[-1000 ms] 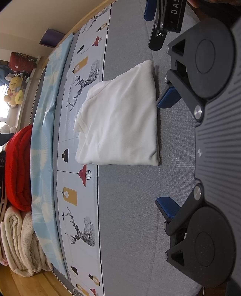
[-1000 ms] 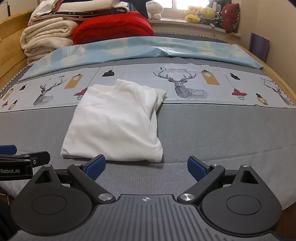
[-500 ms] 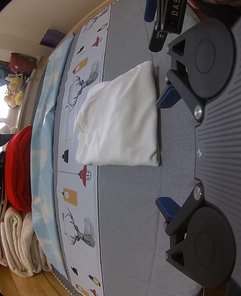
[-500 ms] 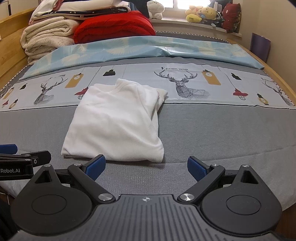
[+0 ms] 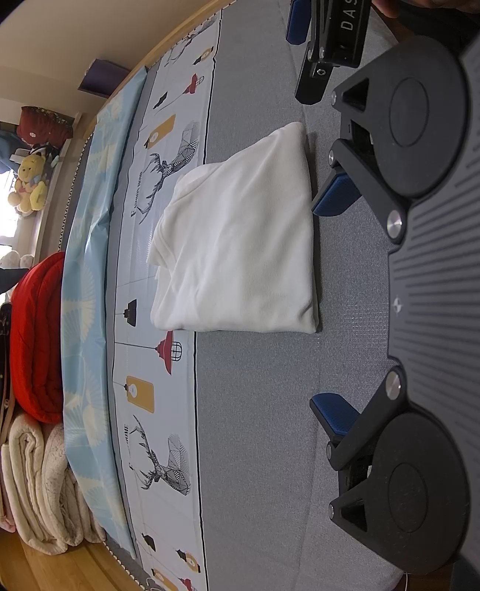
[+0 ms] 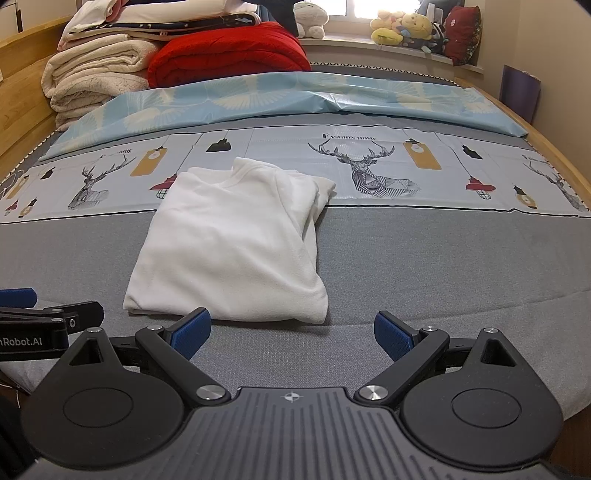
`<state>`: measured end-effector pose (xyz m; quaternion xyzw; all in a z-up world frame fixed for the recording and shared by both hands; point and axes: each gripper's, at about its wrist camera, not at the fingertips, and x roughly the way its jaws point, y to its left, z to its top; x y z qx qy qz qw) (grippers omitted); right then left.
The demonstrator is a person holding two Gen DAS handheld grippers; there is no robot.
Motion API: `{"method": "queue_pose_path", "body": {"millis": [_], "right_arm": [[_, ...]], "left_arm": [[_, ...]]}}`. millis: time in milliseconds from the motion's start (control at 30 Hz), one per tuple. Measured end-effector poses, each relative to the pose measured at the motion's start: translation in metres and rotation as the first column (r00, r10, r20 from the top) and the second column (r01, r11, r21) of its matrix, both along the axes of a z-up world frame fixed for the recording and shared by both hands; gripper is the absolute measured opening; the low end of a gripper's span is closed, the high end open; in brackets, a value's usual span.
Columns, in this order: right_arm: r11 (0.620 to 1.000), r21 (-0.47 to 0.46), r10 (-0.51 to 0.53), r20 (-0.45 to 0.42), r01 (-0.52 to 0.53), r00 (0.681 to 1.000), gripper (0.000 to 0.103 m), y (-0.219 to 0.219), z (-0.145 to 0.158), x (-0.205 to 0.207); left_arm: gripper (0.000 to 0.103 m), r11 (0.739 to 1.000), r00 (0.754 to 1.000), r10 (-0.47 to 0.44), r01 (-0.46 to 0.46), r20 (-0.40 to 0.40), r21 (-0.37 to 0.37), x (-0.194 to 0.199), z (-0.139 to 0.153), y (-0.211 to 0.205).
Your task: Fold small clothes
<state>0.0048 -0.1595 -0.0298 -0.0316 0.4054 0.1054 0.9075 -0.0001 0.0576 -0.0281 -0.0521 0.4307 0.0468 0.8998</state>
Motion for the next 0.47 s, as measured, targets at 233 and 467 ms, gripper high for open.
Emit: {"method": "queue_pose_path", "body": {"millis": [233, 467], "right_arm": [[1.0, 0.0, 0.0, 0.0, 0.0, 1.0, 0.095, 0.0007, 0.0003, 0.0], [1.0, 0.0, 0.0, -0.001, 0.0, 1.0, 0.095, 0.0011, 0.0002, 0.0001]], "left_arm": [[0.102, 1.0, 1.0, -0.01, 0.01, 0.005, 0.0, -0.0003, 0.001, 0.0004], [0.102, 1.0, 1.0, -0.007, 0.007, -0.001, -0.002, 0.0009, 0.0008, 0.0023]]}}
